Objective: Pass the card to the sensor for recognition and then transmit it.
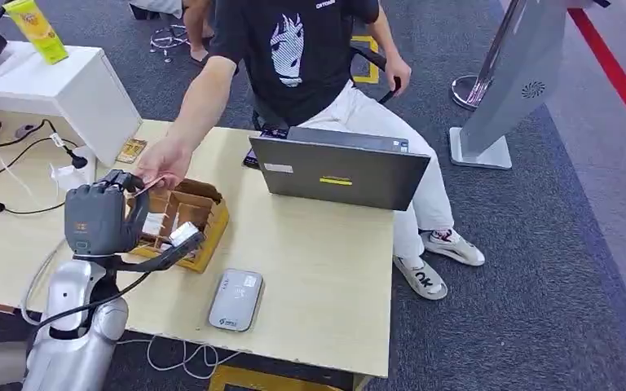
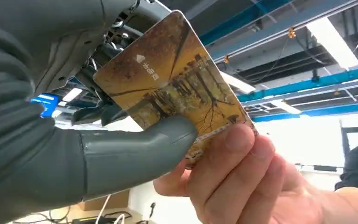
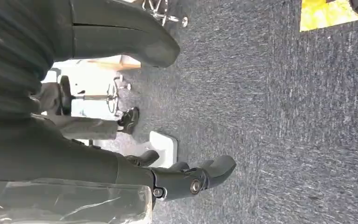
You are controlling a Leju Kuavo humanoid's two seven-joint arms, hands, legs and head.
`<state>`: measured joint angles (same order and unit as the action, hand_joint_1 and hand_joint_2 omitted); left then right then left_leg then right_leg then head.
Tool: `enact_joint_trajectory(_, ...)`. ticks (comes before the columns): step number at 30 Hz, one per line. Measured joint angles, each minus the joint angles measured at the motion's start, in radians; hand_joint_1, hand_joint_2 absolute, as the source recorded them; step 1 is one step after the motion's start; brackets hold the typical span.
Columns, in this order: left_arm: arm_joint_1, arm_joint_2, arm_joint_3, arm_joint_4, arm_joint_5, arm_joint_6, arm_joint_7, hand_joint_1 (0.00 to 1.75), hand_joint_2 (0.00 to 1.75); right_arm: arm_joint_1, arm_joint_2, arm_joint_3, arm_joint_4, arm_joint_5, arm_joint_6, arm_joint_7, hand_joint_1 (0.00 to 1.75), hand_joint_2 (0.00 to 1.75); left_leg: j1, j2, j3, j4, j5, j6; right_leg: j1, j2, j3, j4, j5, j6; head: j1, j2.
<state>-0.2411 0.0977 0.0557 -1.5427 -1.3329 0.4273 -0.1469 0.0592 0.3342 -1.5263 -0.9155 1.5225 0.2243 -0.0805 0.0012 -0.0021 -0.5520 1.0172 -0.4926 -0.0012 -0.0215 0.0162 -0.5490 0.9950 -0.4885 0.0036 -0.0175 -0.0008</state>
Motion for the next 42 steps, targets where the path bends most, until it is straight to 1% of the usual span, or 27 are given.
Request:
enact_joint_trajectory(2,0.000,-0.002,0.002,0.000,0.000,0.000,-0.001,1.75,1.75,0.000,0.000,0.000,0.000,0.000,0.000,0.000,0.00,1.75,0.000,0.000,-0.001,0.000,0.000,0.000,0.000,0.000,-0.001,0.000,0.000,0.000,0.000,0.000)
enact_joint_trajectory(3,0.000,-0.002,0.002,0.000,0.000,0.000,-0.001,0.12,1.75,0.000,0.000,0.000,0.000,0.000,0.000,0.000,0.00,1.75,0.000,0.000,-0.001,0.000,0.000,0.000,0.000,0.000,-0.001,0.000,0.000,0.000,0.000,0.000)
enact_joint_trajectory(4,0.000,-0.003,0.002,0.000,-0.002,0.000,-0.003,0.00,1.75,0.000,0.000,0.000,0.000,0.000,0.000,0.000,0.00,1.75,0.000,0.000,-0.002,0.000,-0.001,0.000,0.000,0.000,-0.001,0.000,0.000,0.000,0.000,0.000)
enact_joint_trajectory(13,0.008,-0.016,0.002,-0.001,-0.018,0.003,-0.018,0.00,1.75,-0.001,0.000,0.000,0.001,-0.001,0.000,0.004,0.00,1.75,0.000,0.000,-0.002,0.000,-0.001,0.000,0.000,-0.001,-0.001,0.000,0.000,0.000,0.000,0.000)
enact_joint_trajectory(23,0.030,-0.017,-0.001,-0.001,-0.039,0.006,-0.027,0.00,1.75,-0.001,0.000,0.000,0.003,-0.001,0.000,0.006,0.00,1.75,0.000,0.000,-0.001,0.000,0.001,0.001,0.000,-0.001,-0.001,0.000,0.001,0.000,0.000,0.000)
enact_joint_trajectory(38,0.035,-0.017,-0.001,-0.001,-0.039,0.006,-0.027,0.00,1.75,-0.001,0.000,0.000,0.005,-0.001,0.000,0.006,0.00,1.75,0.000,0.000,-0.001,0.000,0.001,0.001,0.000,-0.001,-0.001,0.000,0.001,0.000,0.000,0.000)
enact_joint_trajectory(39,0.035,0.080,-0.074,0.108,0.007,-0.156,-0.074,0.00,1.75,0.000,0.000,0.000,0.004,0.000,0.000,-0.001,0.00,1.75,0.000,0.003,0.000,0.000,0.001,0.000,0.000,0.002,-0.002,0.000,0.002,-0.001,-0.001,0.000)
enact_joint_trajectory(40,0.038,0.108,-0.092,0.139,0.016,-0.155,-0.079,0.00,1.75,0.001,0.000,0.000,0.003,0.000,0.000,-0.002,0.00,1.75,0.001,0.003,-0.001,0.000,0.001,0.000,0.000,0.002,-0.003,0.000,0.002,-0.001,-0.002,0.000)
enact_joint_trajectory(42,0.039,0.124,-0.112,0.156,0.021,-0.154,-0.079,0.00,1.75,0.000,0.000,0.000,0.002,0.000,0.000,-0.002,0.00,1.75,0.001,0.002,-0.001,0.000,0.001,0.000,0.001,0.001,-0.002,0.000,0.002,-0.001,-0.002,0.000)
